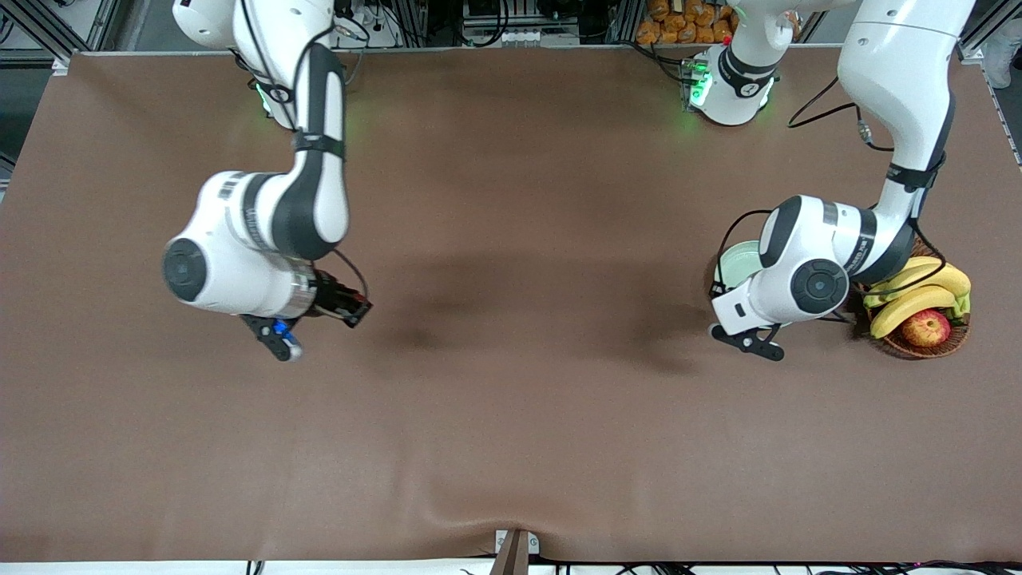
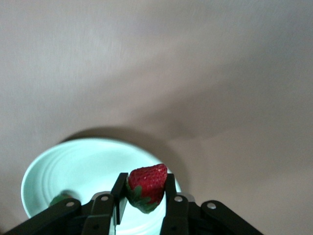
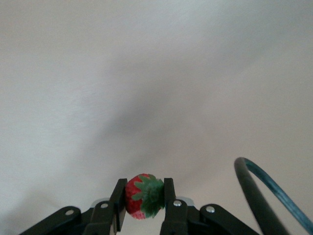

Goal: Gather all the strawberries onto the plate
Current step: 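Place the strawberry on the plate with the left gripper while the right gripper carries, then set the third strawberry at mid-table with the right gripper and open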

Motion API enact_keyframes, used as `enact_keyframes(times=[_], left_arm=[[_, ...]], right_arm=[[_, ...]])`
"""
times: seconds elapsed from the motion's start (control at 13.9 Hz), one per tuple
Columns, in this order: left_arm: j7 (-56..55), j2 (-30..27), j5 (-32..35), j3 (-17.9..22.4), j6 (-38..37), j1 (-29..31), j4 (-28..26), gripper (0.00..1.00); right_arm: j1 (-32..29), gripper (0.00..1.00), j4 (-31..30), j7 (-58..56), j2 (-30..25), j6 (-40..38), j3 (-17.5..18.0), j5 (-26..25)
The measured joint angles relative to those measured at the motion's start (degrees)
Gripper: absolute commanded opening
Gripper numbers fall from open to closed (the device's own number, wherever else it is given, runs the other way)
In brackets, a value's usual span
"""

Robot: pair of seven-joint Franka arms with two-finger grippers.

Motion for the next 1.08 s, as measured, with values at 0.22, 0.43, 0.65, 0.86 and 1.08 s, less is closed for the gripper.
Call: enact_keyframes(times=[0.22, 0.43, 0.65, 0.86, 1.08], left_arm=[[5.8, -0.1, 0.0, -1.1, 0.0, 5.8, -2.1, 0.18], [8.2, 0.9, 0.0, -1.3, 0.1, 8.7, -2.8, 0.32], [8.2, 2.5, 0.0, -1.6, 1.0, 9.0, -2.8, 1.00], [7.9, 3.0, -0.1, -1.8, 1.3, 9.0, -2.8, 1.00], [7.9, 3.0, -0.2, -2.0, 1.7, 8.9, -2.0, 1.00]], right_arm=[[-0.4, 0.00, 3.6, 12.0, 0.1, 10.1, 8.7, 0.1], [-1.5, 0.00, 6.4, 21.9, 0.3, 18.3, 17.1, 0.1], [-1.5, 0.00, 8.2, 28.2, 0.4, 23.3, 23.6, -0.1], [0.4, 0.00, 8.4, 31.0, 1.2, 29.8, 29.6, -0.4], [2.4, 0.00, 8.4, 33.2, 3.5, 32.2, 31.6, -0.5]])
